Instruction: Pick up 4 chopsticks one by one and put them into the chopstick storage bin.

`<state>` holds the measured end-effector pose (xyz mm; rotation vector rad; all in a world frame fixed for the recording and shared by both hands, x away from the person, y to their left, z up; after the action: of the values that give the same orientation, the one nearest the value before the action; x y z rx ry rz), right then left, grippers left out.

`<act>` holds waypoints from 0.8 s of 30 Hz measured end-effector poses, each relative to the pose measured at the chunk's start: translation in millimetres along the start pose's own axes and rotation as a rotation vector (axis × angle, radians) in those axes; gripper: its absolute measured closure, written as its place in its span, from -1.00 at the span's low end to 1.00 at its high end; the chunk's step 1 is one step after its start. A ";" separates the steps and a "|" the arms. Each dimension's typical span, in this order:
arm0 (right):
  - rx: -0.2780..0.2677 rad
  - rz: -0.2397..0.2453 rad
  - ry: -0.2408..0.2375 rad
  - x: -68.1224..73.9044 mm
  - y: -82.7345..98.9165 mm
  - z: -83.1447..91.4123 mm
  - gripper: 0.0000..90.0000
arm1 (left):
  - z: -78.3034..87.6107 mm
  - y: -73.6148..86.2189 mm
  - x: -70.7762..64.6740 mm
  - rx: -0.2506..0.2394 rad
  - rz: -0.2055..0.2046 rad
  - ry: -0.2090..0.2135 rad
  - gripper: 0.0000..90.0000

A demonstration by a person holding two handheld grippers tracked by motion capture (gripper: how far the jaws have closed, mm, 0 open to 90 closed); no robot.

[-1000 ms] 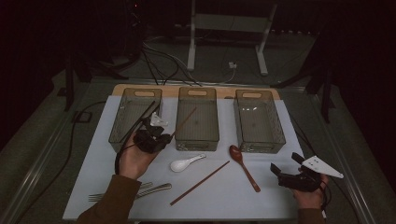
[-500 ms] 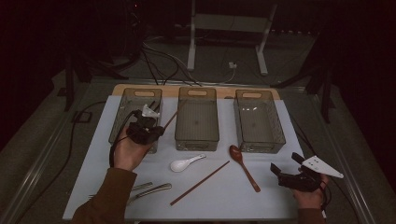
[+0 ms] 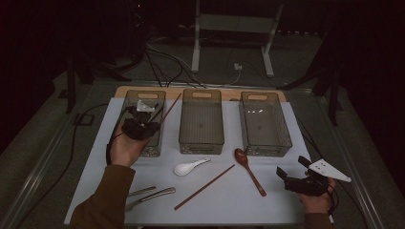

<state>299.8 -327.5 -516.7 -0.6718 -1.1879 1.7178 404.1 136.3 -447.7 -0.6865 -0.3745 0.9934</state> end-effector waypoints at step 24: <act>-0.001 0.000 0.000 -0.6 -0.1 0.3 -1.00 | -7.8 -7.5 41.2 -0.006 -0.011 -0.021 0.91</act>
<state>299.9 -328.2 -516.6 -0.6723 -1.1887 1.7171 434.2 166.3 -448.9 -0.6791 -0.3989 0.9902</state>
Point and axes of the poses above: each handheld gripper's, and its own axes: z roughly backward along the jaws, y roughly out of its underside, x roughly to its left, the point moved 7 cm from there along -z, roughly forward along the jaws, and after that the axes turned 1 degree about z, right-handed, at the moved point
